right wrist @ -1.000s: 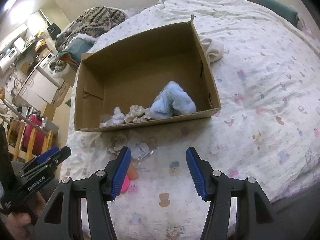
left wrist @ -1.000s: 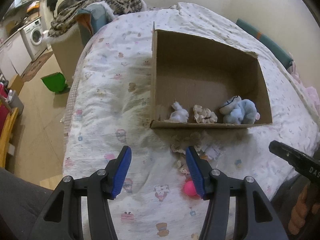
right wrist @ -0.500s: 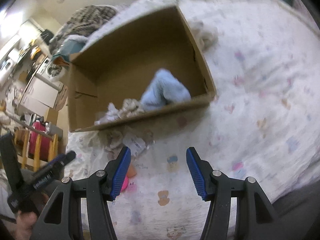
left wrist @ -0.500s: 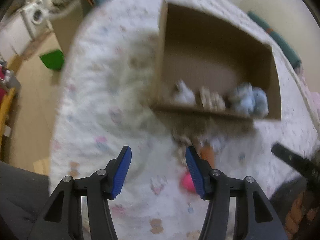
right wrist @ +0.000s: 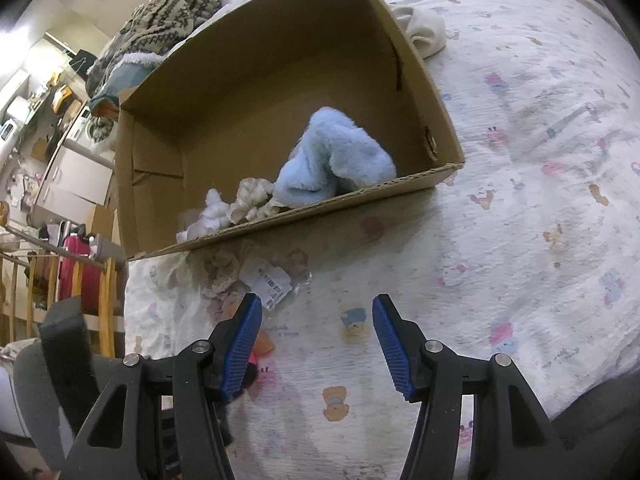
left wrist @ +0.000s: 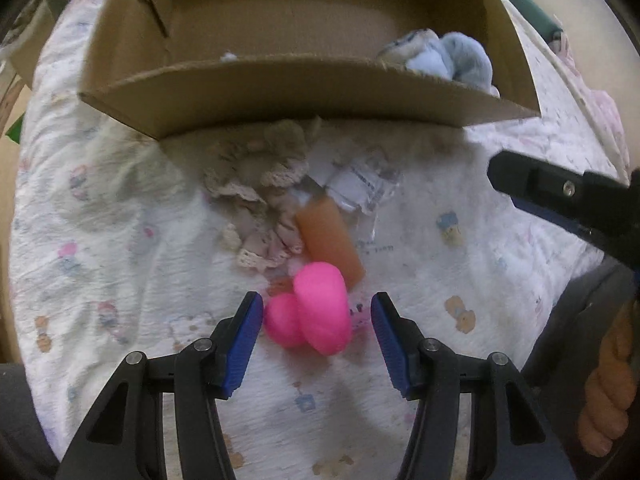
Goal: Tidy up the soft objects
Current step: 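Move both tools back toward the pink toy and orange sponge, then grasp the pink rubber toy with the left tool while the right grasps the orange sponge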
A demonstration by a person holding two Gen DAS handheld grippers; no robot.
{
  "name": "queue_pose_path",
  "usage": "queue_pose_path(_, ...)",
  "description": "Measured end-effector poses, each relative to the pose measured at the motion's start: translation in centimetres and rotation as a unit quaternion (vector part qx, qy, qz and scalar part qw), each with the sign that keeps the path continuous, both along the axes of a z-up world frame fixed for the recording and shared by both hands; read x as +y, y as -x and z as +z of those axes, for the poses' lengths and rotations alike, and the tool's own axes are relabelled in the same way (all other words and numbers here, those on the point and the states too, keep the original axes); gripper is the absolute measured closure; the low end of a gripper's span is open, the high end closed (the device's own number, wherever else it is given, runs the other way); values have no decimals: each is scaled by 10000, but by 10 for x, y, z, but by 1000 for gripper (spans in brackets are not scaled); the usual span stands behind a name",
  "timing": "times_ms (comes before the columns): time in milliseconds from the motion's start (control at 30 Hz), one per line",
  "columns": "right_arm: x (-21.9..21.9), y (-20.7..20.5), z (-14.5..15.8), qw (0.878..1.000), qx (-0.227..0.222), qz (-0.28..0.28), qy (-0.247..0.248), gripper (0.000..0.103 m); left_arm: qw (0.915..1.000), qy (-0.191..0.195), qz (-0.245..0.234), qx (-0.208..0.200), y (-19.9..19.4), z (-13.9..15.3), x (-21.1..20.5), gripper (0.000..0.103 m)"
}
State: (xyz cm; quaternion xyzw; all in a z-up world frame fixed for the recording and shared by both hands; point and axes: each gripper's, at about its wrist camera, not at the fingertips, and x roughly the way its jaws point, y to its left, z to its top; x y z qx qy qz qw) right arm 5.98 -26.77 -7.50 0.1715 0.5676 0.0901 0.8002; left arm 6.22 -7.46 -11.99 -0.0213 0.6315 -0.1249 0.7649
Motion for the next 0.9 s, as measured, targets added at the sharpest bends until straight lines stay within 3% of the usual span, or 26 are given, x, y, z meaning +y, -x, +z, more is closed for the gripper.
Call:
queue_pose_path(33,1,-1,0,10000,3,25,3,42,10000,-26,-4,-61,1,0,0,65)
queue_pose_path(233,6,-3,-3,9999,60,102,18,42,9998,-159,-93,-88,10,8,4,65)
queue_pose_path(533,35,2,-25,9930,568,828,-617,44,9960,-376,657,-473,15,42,50,65)
queue_pose_path(667,60,3,-34,9893,620,1279,-329,60,9929,-495,942,-528,12,46,68,65)
queue_pose_path(900,80,-2,-47,9881,552,1431,-79,62,9898,-606,1203,-471,3,39,77,65)
